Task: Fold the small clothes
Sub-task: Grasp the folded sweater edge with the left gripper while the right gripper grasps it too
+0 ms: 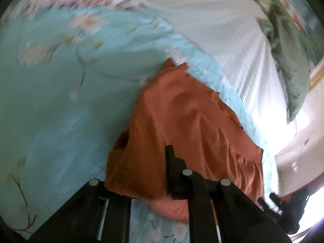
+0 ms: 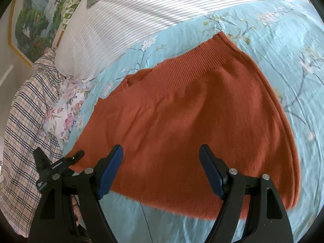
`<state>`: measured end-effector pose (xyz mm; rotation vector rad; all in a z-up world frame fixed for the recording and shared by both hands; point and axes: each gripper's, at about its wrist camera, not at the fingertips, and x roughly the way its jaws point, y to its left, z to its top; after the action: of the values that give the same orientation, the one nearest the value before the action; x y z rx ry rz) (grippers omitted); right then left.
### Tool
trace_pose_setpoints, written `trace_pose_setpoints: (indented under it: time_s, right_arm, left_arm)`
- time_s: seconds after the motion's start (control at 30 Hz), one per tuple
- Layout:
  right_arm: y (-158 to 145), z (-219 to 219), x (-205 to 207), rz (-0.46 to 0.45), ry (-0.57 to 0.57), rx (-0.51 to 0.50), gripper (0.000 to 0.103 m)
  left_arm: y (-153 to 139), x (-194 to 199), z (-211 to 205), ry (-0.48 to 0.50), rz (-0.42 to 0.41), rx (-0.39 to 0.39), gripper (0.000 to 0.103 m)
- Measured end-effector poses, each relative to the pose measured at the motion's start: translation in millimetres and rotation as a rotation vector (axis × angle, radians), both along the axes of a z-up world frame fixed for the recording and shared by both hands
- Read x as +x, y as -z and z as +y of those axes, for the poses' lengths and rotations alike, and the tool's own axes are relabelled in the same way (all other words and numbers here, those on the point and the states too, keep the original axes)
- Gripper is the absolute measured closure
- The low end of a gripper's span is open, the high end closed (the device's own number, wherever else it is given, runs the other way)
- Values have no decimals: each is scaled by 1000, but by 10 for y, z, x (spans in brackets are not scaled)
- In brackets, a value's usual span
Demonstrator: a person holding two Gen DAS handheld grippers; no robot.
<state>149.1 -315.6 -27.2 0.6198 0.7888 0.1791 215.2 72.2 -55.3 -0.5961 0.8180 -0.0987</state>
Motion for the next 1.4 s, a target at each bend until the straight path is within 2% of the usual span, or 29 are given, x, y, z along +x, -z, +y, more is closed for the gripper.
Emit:
trace_pose_setpoints:
  time_s: [0.17, 0.3, 0.4, 0.5, 0.6, 0.77, 0.9, 0.93, 0.97, 1.0, 1.07, 1.1, 1.17, 1.27, 1.4]
  right_arm:
    - [-48, -133, 87, -15, -9, 39, 25]
    - [-69, -231, 146, -13, -18, 75, 25]
    - [-42, -262, 233, -2, -41, 105, 25]
    - [51, -229, 421, 30, -90, 163, 25]
    - [142, -111, 687, 68, -142, 172, 25]
    - [183, 150, 1205, 80, -235, 173, 25]
    - [217, 379, 1601, 88, -297, 162, 25]
    - [228, 432, 1657, 92, -310, 148, 33]
    - [228, 500, 1701, 96, -327, 127, 57]
    - [217, 571, 1731, 104, -339, 94, 67]
    - [123, 599, 1694, 80, -340, 53, 82]
    - [31, 559, 1632, 48, -339, 55, 84]
    - [-155, 414, 1497, -9, -320, 77, 85]
    - [-444, 108, 1245, -84, -270, 58, 85]
    - [-628, -428, 918, -116, -169, 10, 86]
  left_arm:
    - [-393, 9, -479, 119, -104, 93, 95]
    - [-592, 27, -1211, 298, -157, 224, 95]
    - [-529, 1, -1798, 429, -177, 354, 96]
    - [-307, -78, -2248, 538, -177, 470, 97]
    - [-144, -142, -2409, 569, -190, 559, 97]
    - [-190, -73, -2232, 572, -193, 475, 97]
    - [-176, -113, -2249, 583, -204, 480, 97]
    - [-170, -113, -2249, 583, -203, 482, 97]
    - [-163, -113, -2246, 583, -200, 482, 97]
    - [-150, -170, -2219, 584, -200, 483, 97]
    - [-166, -184, -2219, 577, -200, 487, 97]
    - [-191, -196, -2216, 573, -202, 488, 97]
    - [-270, -220, -2196, 570, -211, 470, 97]
    - [-466, -283, -2227, 589, -241, 408, 97]
    - [-724, -382, -2563, 663, -301, 338, 97]
